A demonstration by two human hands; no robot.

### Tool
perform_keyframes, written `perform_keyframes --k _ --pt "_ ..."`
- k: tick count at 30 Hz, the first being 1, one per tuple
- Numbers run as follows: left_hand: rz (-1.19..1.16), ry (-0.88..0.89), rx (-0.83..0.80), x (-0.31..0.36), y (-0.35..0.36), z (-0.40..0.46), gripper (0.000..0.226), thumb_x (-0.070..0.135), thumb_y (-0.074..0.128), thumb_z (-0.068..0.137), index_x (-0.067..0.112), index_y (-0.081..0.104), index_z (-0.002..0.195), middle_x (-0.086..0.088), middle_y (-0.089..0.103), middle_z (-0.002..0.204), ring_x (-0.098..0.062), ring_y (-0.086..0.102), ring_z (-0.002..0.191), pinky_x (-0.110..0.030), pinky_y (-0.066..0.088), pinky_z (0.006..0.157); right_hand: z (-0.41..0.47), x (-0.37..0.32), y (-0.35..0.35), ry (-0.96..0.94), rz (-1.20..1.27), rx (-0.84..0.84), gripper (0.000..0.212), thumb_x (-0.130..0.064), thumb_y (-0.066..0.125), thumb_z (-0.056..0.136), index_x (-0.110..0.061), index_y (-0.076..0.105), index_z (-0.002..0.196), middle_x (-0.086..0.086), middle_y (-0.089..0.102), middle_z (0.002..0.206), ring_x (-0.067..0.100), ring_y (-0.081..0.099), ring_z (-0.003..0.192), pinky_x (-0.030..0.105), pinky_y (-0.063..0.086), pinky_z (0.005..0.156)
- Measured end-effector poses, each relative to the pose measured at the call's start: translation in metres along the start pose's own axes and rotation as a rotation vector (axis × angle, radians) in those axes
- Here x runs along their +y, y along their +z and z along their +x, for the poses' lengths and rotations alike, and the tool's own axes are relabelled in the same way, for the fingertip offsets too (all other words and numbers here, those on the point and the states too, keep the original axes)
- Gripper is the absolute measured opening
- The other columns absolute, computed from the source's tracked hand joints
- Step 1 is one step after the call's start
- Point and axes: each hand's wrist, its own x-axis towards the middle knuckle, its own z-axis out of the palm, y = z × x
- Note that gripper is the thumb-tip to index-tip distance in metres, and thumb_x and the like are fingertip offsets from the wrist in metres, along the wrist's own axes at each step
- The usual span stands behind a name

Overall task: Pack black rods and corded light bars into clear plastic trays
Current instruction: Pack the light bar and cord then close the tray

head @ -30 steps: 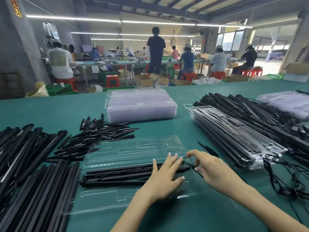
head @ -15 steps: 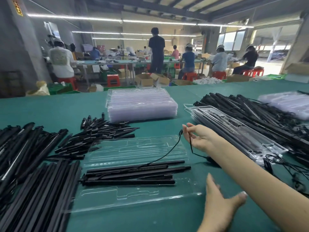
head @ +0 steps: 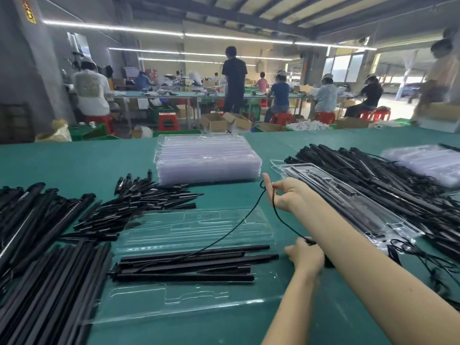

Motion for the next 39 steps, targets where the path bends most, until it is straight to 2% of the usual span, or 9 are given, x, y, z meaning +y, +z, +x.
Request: perform_keyframes --k 3,5,9,15,19,24,28,33,39 --pt "0.021 0.040 -0.063 -0.002 0.005 -0.002 0.014 0.022 0.042 0.095 0.012 0.046 0.086 -0.010 0.052 0.121 -0.026 0.056 0.102 -0.036 0.047 0.089 0.007 -0.003 0.000 0.000 -0.040 -0.014 0.022 0.013 0.039 0.094 0.004 0.048 0.112 0.019 0.047 0.115 0.028 0.067 0.080 0.033 0.055 0.057" --pt "-0.057 0.084 -0.116 -0.004 0.002 -0.012 0.014 0.022 0.035 0.099 0.013 0.044 0.095 -0.005 0.065 0.089 -0.012 0.061 0.069 -0.027 0.050 0.061 0.013 -0.007 -0.003 -0.046 -0.111 -0.010 0.017 0.013 0.037 0.095 0.004 0.046 0.084 0.020 0.047 0.096 0.025 0.063 0.072 0.025 0.054 0.049" --pt "-0.143 -0.011 -0.301 0.002 -0.030 -0.049 0.024 0.032 0.019 0.104 0.019 0.037 0.093 -0.001 0.032 0.058 -0.007 0.032 0.028 -0.017 0.038 0.038 0.039 -0.023 -0.020 -0.244 -0.302 0.063 0.032 0.011 0.033 0.097 -0.009 0.046 0.077 0.011 0.043 0.082 0.017 0.048 0.067 0.018 0.048 0.037" --pt "0.123 0.030 -0.502 0.032 -0.127 -0.089 0.021 -0.004 0.053 0.091 0.004 0.041 0.106 -0.014 0.051 0.082 -0.007 0.047 0.035 -0.021 0.048 0.042 0.058 -0.015 -0.066 -0.334 -0.559 0.055 0.050 0.026 0.020 0.084 0.011 0.054 0.118 0.015 0.051 0.074 0.015 0.052 0.057 0.008 0.045 0.042" --pt "0.436 -0.101 -0.541 0.039 -0.195 -0.118 0.014 0.015 0.055 0.095 0.005 0.051 0.103 -0.004 0.064 0.076 -0.010 0.054 0.041 -0.027 0.055 0.051 0.058 -0.005 -0.090 -0.464 -0.704 0.088 0.041 0.022 0.029 0.080 0.008 0.064 0.095 0.016 0.059 0.077 0.015 0.054 0.061 0.013 0.048 0.053" --pt "1.088 0.023 -0.201 0.040 -0.246 -0.138 0.025 0.049 0.046 0.094 0.029 0.058 0.103 0.013 0.051 0.070 0.005 0.044 0.042 -0.008 0.035 0.044 0.036 0.017 -0.113 -0.975 -1.445 -0.174 0.036 0.012 0.048 0.077 -0.015 0.072 0.073 -0.001 0.070 0.077 0.008 0.056 0.060 0.015 0.045 0.066" --pt "1.418 0.240 0.101 0.075 -0.277 -0.139 0.037 0.057 0.059 0.084 0.045 0.059 0.119 0.019 0.064 0.106 0.011 0.053 0.072 -0.010 0.045 0.075 0.018 0.026 -0.125 -1.295 -1.718 -0.378 0.029 0.016 0.056 0.072 -0.010 0.069 0.073 -0.001 0.065 0.079 0.012 0.056 0.070 0.024 0.044 0.072" --pt "1.419 0.546 0.357 0.105 -0.305 -0.110 0.022 0.057 0.060 0.082 0.045 0.059 0.100 0.024 0.059 0.076 0.003 0.055 0.066 -0.021 0.043 0.061 0.010 0.032 -0.145 -1.572 -1.946 -0.518 0.020 -0.004 0.067 0.081 -0.007 0.069 0.101 0.000 0.064 0.090 0.021 0.057 0.079 0.028 0.044 0.076" --pt "1.169 0.524 -0.064 0.027 -0.293 -0.087 0.017 0.042 0.069 0.082 0.046 0.057 0.094 0.019 0.056 0.095 0.009 0.051 0.084 -0.015 0.041 0.076 0.019 0.037 -0.168 -1.472 -1.835 -0.421 0.024 0.000 0.081 0.069 -0.019 0.069 0.078 -0.013 0.062 0.084 0.018 0.054 0.078 0.032 0.038 0.075"
